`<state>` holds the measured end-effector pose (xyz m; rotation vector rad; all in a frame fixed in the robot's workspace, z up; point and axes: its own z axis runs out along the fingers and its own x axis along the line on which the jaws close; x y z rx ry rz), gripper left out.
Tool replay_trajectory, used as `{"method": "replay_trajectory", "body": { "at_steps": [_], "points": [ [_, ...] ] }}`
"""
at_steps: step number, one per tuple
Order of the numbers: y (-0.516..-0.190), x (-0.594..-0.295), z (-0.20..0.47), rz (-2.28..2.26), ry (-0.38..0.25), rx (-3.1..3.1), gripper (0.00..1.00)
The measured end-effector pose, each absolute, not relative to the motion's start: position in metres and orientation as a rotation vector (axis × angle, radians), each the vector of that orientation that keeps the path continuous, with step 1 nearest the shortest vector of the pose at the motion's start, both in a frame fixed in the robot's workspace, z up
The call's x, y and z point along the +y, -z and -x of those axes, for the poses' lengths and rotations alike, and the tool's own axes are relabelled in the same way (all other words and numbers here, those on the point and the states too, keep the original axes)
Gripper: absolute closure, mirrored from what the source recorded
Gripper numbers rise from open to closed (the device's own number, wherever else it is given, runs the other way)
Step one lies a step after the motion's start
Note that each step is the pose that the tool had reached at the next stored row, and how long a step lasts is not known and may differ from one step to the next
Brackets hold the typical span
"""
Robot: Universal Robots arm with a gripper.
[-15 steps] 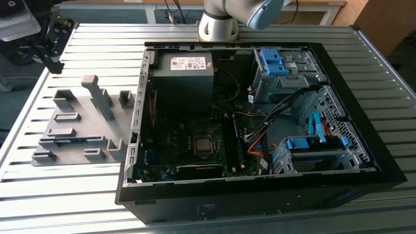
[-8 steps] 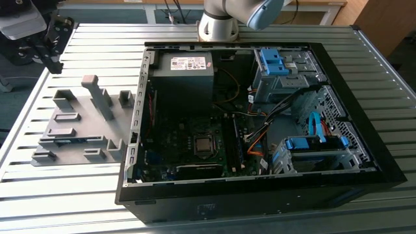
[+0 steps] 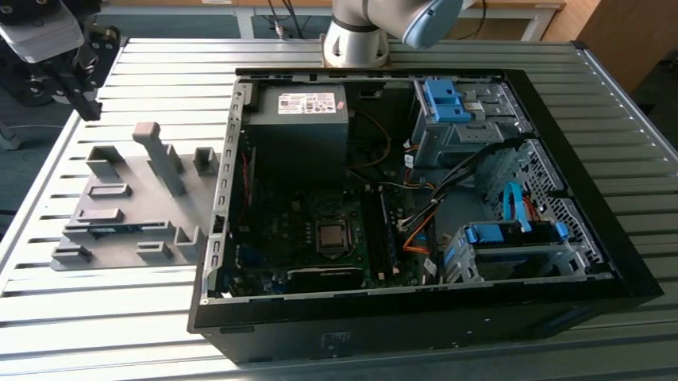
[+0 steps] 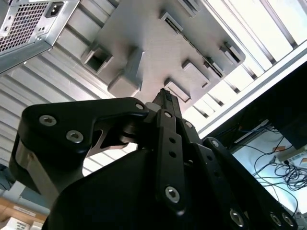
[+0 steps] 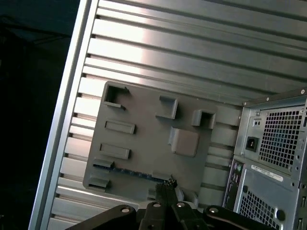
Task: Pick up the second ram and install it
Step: 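Pick up the second ram and move it above second insertion slot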
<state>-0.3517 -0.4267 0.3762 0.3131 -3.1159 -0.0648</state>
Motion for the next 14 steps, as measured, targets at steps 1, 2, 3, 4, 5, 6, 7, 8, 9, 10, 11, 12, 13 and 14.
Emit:
{"method": "replay_trajectory", "body": {
  "at_steps": [1,2,3,4,5,6,7,8,9,10,11,12,13,14],
  "points": [
    [-0.3762,-0.4267,0.3517,-0.326,0.065,-3.114,0.89],
    [-0.3762,-0.4267,0.3517,-0.34,0.065,-3.113,0.89],
    [-0.3762,-0.4267,0.3517,-0.353,0.065,-3.111,0.89],
    [-0.3762,-0.4267,0.3517,-0.367,0.064,-3.109,0.89],
    [-0.3762,-0.4267,0.3517,-0.379,0.064,-3.108,0.89],
    [-0.3762,-0.4267,0.3517,-0.391,0.064,-3.106,0.89],
    [-0.3762,-0.4267,0.3517,-0.404,0.064,-3.104,0.89],
    [-0.3762,-0.4267,0.3517,-0.417,0.064,-3.102,0.89],
    [-0.3762,-0.4267,0.3517,-0.431,0.064,-3.1,0.89],
    [-0.3762,-0.4267,0.3517,-0.444,0.064,-3.098,0.89],
    [-0.3762,-0.4267,0.3517,-0.459,0.064,-3.096,0.89],
    [-0.3762,-0.4267,0.3517,-0.477,0.064,-3.093,0.89],
    [-0.3762,-0.4267,0.3517,-0.497,0.064,-3.089,0.89],
    [-0.3761,-0.4267,0.3517,-0.518,0.064,-3.086,0.89]
  ]
}}
